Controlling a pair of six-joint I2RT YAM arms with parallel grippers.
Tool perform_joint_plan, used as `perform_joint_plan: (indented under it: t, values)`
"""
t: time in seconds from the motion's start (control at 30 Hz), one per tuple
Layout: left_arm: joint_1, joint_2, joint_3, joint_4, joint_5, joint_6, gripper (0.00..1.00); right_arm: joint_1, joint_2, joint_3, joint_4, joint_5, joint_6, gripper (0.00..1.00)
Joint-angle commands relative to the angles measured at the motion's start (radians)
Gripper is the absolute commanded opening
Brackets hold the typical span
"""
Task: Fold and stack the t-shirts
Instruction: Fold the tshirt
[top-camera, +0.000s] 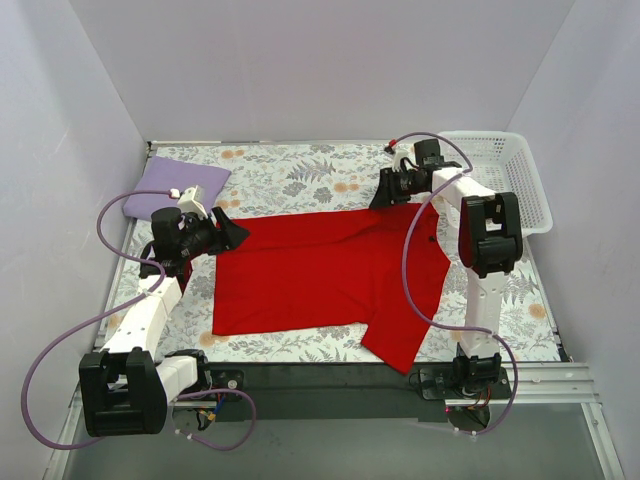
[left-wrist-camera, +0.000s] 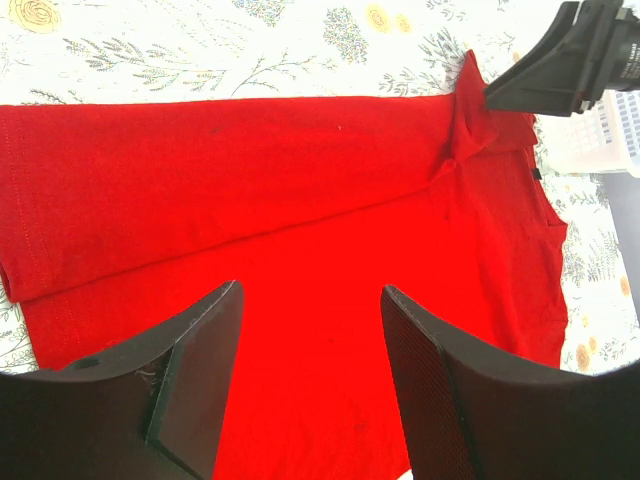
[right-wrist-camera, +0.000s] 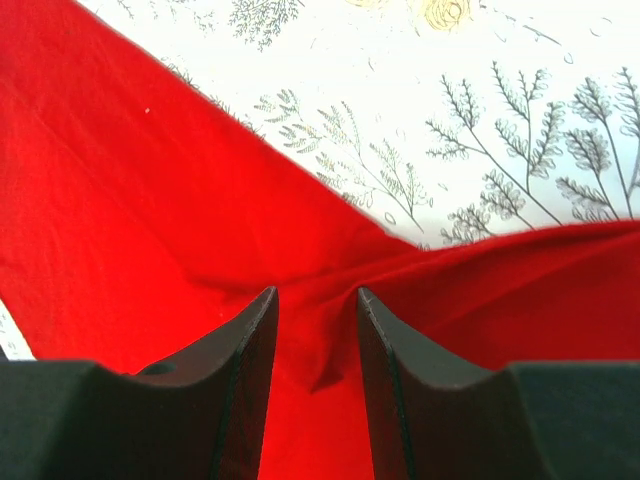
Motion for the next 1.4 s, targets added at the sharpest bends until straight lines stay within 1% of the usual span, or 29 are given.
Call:
perform_joint_plan:
  t: [0.0,0.2,0.37,0.5,0.7,0.9,0.97,1.0,1.03,1.07,1.13,1.17,1.2,1.27,1.37]
  values:
    - [-0.007,-0.010,0.000,0.006,-0.002,0.014,0.56,0.013,0.029,0.064,0.016,-0.045,0.034,0.43]
    - [-0.007,-0.004,0.000,0.003,-0.007,0.016,0.56,0.028,0.089,0.143,0.013,-0.053,0.045,0.43]
    - [-0.005,-0.002,0.004,0.000,-0.010,0.017,0.56,0.025,0.055,0.132,0.013,0.004,-0.004,0.43]
    - [-0.007,-0.002,0.002,0.001,-0.010,0.017,0.56,0.025,0.040,0.146,0.012,0.002,-0.006,0.43]
    - [-0.005,-0.004,-0.001,0.000,-0.016,0.017,0.56,0.030,0.108,0.271,0.004,-0.036,0.045,0.43]
    - [-0.007,0.008,0.000,-0.005,-0.021,0.019,0.56,0.041,0.181,0.383,-0.011,-0.039,0.045,0.45]
    - [-0.007,0.008,0.000,-0.008,-0.025,0.020,0.56,0.038,0.175,0.410,-0.031,-0.018,0.005,0.46]
    - [-0.008,0.007,0.002,-0.008,-0.027,0.020,0.56,0.034,0.146,0.405,-0.060,-0.005,-0.024,0.46]
    - [-0.007,0.008,0.002,-0.006,-0.030,0.022,0.56,0.031,0.124,0.367,-0.071,0.019,-0.087,0.45]
    - [-0.007,0.007,0.002,-0.008,-0.030,0.022,0.56,0.022,0.068,0.324,-0.079,0.030,-0.110,0.44]
    - [-0.008,0.002,0.005,-0.008,-0.027,0.023,0.56,0.016,0.005,0.240,-0.088,0.062,-0.186,0.43]
    - [-0.008,0.004,0.007,-0.008,-0.021,0.023,0.56,0.011,-0.028,0.139,-0.087,0.071,-0.216,0.43]
    - [-0.007,0.002,0.008,-0.006,-0.018,0.022,0.56,0.013,-0.084,0.097,-0.088,0.079,-0.240,0.43]
    - [-0.007,0.007,0.010,-0.006,-0.009,0.020,0.56,0.013,-0.130,-0.003,-0.085,0.093,-0.282,0.43]
    - [-0.008,0.008,0.010,-0.006,-0.004,0.019,0.56,0.010,-0.170,-0.051,-0.085,0.100,-0.271,0.42]
